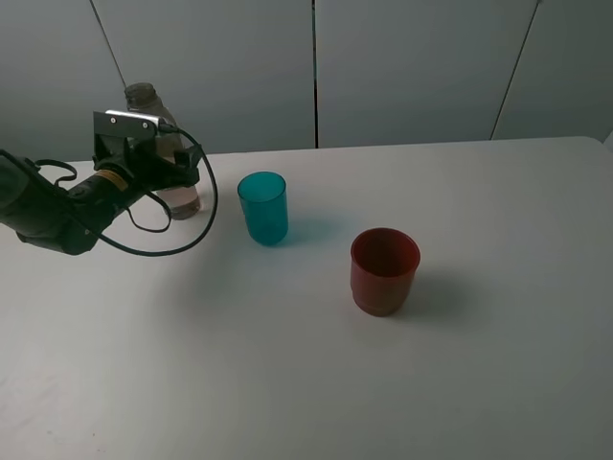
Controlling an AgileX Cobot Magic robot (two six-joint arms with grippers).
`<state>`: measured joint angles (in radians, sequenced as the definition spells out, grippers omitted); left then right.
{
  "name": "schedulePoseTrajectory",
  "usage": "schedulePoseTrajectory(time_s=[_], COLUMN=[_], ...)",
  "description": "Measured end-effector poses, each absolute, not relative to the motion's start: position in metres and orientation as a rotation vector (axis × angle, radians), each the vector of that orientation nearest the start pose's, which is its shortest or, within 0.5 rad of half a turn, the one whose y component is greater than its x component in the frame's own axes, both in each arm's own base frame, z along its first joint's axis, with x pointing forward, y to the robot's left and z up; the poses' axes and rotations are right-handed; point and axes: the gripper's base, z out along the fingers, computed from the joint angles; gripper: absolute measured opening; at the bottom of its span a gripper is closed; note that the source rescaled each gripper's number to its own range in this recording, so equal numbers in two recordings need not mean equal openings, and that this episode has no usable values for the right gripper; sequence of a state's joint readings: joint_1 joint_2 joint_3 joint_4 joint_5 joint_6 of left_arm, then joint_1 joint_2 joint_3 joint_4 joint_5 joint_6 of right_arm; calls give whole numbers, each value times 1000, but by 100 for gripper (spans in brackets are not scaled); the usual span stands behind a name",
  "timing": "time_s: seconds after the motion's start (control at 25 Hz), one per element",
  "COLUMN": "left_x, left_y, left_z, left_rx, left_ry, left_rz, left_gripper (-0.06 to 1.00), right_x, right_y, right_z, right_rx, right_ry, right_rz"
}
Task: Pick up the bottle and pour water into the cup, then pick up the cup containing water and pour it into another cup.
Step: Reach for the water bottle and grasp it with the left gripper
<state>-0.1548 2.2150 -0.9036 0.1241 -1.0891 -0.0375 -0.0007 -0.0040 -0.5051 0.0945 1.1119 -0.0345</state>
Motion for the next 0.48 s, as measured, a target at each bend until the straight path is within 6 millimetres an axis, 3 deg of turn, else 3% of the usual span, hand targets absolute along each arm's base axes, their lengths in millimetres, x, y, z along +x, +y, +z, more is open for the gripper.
schedulePoseTrajectory(time_s=[0.2, 0.24, 0.28, 0.32, 0.36, 0.48], left_x=[395, 395, 395, 395, 395, 395], left_y=[-74, -74, -74, -74, -74, -74], left_z=[85, 84, 83, 82, 82, 82], left_rx=[235, 235, 235, 234, 229, 232], left_ry=[1686, 1691, 1695, 1698, 1699, 1698], left_rz=[-202, -201, -201, -200, -201, -204], left_gripper=[98, 93, 72, 29, 0, 3], right_x=[-8, -8, -8, -8, -8, -8], right_y=[8, 8, 8, 8, 8, 8], right_z=[275, 275, 275, 275, 275, 275], right_rx=[-43, -43, -43, -43, -43, -43], right_ry=[2084, 2084, 2084, 2084, 2084, 2084], right_rz=[92, 92, 92, 92, 92, 92])
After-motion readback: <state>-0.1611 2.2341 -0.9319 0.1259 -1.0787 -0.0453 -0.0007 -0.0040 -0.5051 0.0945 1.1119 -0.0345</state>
